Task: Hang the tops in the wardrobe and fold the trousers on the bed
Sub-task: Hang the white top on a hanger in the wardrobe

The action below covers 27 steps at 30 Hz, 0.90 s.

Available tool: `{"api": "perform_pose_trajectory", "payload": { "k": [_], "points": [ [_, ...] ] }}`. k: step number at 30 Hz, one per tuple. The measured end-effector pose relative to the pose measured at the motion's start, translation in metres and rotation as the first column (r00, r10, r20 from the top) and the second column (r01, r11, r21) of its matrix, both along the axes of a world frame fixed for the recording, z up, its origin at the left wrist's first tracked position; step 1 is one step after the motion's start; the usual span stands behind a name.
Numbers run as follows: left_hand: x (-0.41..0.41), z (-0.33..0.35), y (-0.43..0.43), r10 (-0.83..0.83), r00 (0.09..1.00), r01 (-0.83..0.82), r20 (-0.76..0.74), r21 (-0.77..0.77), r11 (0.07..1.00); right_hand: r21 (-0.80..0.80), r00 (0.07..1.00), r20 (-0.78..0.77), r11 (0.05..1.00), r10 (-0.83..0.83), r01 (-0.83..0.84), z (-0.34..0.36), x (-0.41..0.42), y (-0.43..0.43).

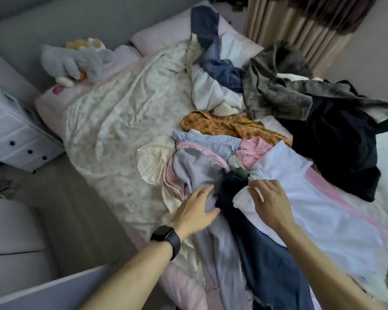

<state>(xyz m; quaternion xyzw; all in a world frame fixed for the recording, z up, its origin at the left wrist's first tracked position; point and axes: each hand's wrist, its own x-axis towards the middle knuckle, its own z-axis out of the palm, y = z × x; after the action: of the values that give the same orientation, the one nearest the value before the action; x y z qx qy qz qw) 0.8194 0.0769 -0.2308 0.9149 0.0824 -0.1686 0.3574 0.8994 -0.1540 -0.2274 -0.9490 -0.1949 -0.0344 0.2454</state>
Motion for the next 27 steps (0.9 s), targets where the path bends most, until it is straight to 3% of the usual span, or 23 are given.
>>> {"api": "perform_pose_trajectory", "payload": {
  "k": [3, 6, 10, 12, 16, 21, 27],
  "points": [
    [0.004, 0.068, -0.009, 0.062, 0.989, -0.039, 0.133, -0.168, 0.985, 0.106, 0.993, 0.109, 0.993, 0.047, -0.059, 0.061, -0.017, 0.008],
    [-0.014, 0.128, -0.010, 0.036, 0.992, 0.002, 0.120, -0.301, 0.954, 0.186, 0.967, 0.237, 0.973, 0.092, -0.138, 0.118, -0.040, 0.027],
    [-0.069, 0.178, 0.008, 0.135, 0.986, -0.053, 0.099, -0.578, 0.814, 0.275, 0.948, 0.300, 0.943, 0.104, -0.190, 0.177, -0.078, 0.062],
    [-0.110, 0.199, 0.030, 0.245, 0.960, -0.108, 0.137, -0.625, 0.773, 0.277, 0.938, 0.320, 0.934, 0.130, -0.224, 0.198, -0.103, 0.083],
    [-0.189, 0.231, 0.072, 0.387, 0.894, -0.220, 0.225, -0.532, 0.818, 0.288, 0.911, 0.324, 0.891, 0.254, -0.351, 0.225, -0.158, 0.130],
    [-0.292, 0.254, 0.112, 0.538, 0.769, -0.409, 0.346, -0.380, 0.829, 0.298, 0.814, 0.350, 0.769, 0.463, -0.565, 0.257, -0.230, 0.197],
    [-0.410, 0.283, 0.158, 0.738, 0.515, -0.686, 0.436, -0.307, 0.659, 0.274, 0.625, 0.364, 0.562, 0.691, -0.781, 0.282, -0.306, 0.269]
  ]
}}
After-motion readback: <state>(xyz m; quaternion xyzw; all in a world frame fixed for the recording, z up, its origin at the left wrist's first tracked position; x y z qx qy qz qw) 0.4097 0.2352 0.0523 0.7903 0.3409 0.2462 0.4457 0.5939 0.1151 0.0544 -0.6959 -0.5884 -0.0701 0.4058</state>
